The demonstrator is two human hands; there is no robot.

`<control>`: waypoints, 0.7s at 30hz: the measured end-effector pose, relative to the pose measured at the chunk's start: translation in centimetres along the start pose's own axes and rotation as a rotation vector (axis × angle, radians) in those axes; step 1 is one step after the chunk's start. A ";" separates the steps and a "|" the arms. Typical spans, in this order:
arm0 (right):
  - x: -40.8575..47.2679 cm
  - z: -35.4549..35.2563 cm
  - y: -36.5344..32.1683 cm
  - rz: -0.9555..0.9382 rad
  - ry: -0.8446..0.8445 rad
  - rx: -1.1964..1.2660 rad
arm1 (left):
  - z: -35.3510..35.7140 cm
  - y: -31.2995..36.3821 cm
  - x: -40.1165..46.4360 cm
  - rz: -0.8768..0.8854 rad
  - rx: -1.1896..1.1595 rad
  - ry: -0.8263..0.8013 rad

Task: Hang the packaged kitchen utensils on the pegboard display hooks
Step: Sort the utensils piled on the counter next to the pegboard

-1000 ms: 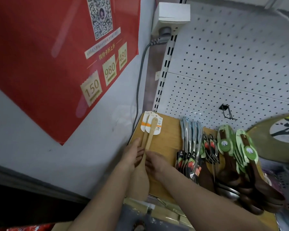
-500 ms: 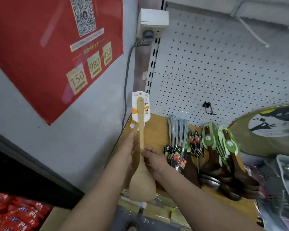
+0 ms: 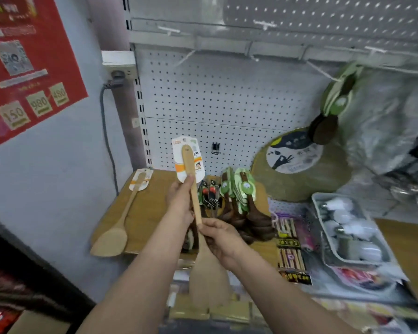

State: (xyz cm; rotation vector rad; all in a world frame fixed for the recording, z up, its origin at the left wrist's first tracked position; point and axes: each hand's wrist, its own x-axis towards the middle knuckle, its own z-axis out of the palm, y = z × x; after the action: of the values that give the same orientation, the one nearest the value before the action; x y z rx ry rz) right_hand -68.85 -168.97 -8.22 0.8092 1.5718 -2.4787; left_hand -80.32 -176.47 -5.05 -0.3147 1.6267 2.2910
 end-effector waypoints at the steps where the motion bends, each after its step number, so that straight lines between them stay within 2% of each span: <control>1: -1.5 -2.0 0.0 -0.011 0.014 -0.001 | 1.6 -1.0 -1.6 0.008 -0.002 -0.018; 5: -7.5 -10.3 0.0 -0.060 0.084 0.032 | 8.2 -5.7 -8.3 0.031 -0.012 -0.090; 10: -14.6 -20.4 1.1 -0.133 0.215 0.105 | 16.2 -11.9 -16.5 -0.058 0.026 -0.248; 21: -24.7 -37.9 0.2 -0.227 0.489 0.268 | 34.2 -21.5 -27.1 -0.158 0.158 -0.560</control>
State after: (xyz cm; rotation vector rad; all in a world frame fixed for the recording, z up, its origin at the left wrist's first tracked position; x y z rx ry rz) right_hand -33.17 -141.10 -8.92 1.4445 1.5470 -2.8528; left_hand -47.09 -141.08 -2.97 0.2135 1.4148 1.8877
